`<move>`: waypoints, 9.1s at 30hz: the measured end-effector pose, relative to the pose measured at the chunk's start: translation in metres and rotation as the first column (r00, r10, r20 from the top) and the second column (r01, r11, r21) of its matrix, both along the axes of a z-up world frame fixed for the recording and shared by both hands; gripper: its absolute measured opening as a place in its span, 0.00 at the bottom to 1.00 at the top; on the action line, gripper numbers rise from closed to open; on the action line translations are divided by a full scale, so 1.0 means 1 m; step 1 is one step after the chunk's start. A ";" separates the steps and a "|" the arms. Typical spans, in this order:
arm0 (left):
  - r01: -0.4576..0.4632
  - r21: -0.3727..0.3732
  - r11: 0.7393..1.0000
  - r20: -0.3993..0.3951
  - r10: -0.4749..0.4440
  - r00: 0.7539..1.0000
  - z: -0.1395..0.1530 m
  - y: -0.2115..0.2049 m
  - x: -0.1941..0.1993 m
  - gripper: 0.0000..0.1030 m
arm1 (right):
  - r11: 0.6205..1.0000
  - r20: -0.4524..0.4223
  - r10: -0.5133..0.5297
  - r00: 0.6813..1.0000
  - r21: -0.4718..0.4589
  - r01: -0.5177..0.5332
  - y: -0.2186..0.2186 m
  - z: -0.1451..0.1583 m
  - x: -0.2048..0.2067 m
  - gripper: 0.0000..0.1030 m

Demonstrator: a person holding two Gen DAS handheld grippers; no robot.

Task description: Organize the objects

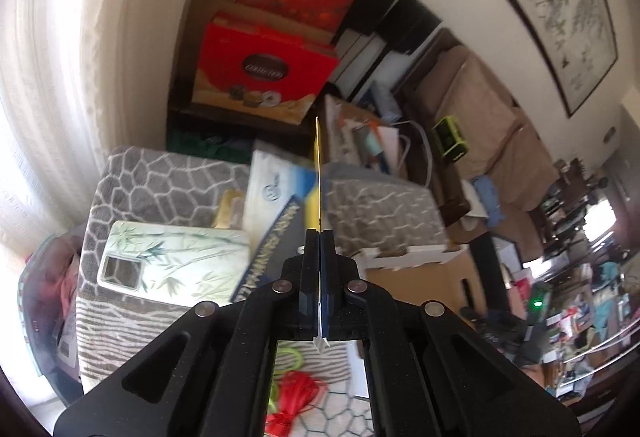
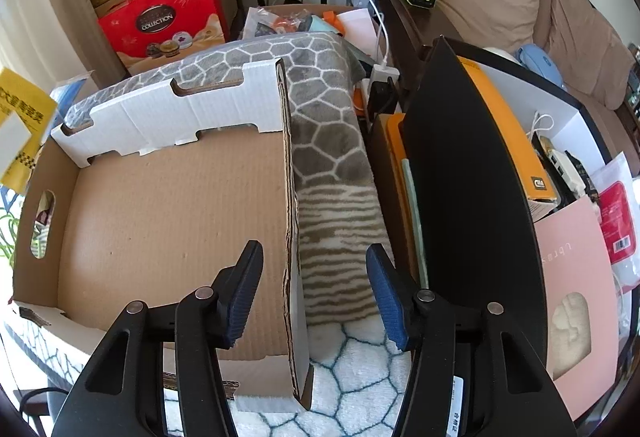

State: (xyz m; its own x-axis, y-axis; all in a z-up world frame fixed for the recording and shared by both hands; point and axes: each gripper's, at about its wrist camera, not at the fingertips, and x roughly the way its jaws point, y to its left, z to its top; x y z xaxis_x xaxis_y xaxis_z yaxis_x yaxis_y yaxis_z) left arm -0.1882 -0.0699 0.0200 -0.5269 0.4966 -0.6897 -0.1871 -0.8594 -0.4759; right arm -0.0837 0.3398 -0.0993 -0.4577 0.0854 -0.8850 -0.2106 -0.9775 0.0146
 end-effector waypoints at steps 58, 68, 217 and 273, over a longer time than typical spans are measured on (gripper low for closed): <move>0.106 -0.181 0.978 0.060 -0.096 0.994 -0.070 0.150 0.085 0.61 | 0.998 0.020 0.029 0.999 -0.063 -0.027 -0.001 -0.014 -0.001 0.09; 0.091 -0.147 0.985 0.039 -0.086 0.996 -0.051 0.137 0.077 0.65 | 0.997 0.012 0.042 0.999 -0.058 -0.041 -0.004 -0.015 -0.001 0.09; 0.067 -0.239 0.969 0.063 -0.053 0.997 -0.037 0.128 0.031 0.79 | 0.997 0.012 0.032 0.999 -0.065 -0.031 0.005 -0.016 0.002 0.09; 0.028 -0.368 0.930 0.210 0.054 0.976 -0.097 0.034 -0.033 0.57 | 1.000 0.014 0.016 1.000 0.018 -0.016 -0.001 0.006 0.004 0.27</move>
